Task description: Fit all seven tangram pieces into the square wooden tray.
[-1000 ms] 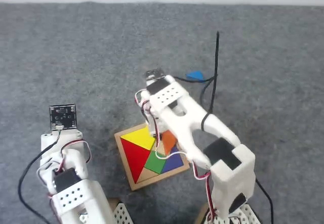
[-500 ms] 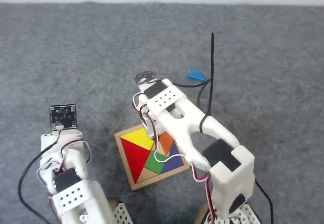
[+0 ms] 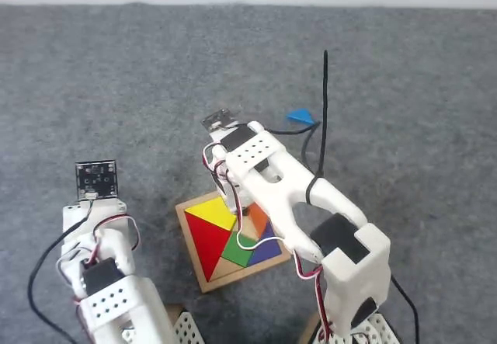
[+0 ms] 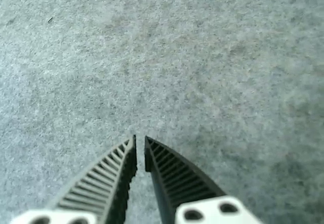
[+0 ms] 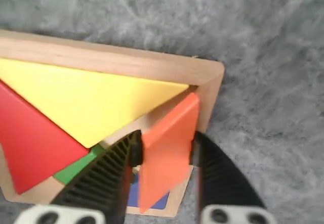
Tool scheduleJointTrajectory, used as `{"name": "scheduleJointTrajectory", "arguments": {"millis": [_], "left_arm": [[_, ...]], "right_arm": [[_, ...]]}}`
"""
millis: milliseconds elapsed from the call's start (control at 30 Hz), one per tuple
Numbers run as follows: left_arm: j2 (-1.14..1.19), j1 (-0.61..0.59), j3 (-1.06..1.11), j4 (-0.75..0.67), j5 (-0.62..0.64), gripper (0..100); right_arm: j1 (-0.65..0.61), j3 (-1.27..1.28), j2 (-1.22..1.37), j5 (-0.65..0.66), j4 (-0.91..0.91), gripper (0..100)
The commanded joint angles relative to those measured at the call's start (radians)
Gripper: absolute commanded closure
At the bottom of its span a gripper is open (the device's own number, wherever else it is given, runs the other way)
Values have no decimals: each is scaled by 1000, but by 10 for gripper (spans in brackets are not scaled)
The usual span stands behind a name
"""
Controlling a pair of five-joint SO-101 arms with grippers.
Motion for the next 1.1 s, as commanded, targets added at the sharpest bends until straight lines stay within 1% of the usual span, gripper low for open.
{"name": "scheduleJointTrajectory", "arguments": {"millis": [0,367,500,567,700,767,933,1067], "left_arm": [[-17,11,-8,2,-12,973],[-17,11,-8,2,-12,973],[-17,11,-8,3,-12,973],[-17,11,-8,3,-12,973],[-17,11,-8,3,-12,973],[-17,11,-8,3,-12,973],[-17,11,-8,3,-12,973],[-17,11,-8,3,-12,973]], "right_arm": [[-4,-9,-42,40,-1,763],[-1,-11,-73,48,18,772],[2,-3,-173,127,81,776],[-4,18,-220,149,87,824],[-31,120,-295,199,33,998],[-47,181,-323,218,-19,970],[-53,284,-335,241,-163,990],[-50,316,-334,250,-219,991]]}}
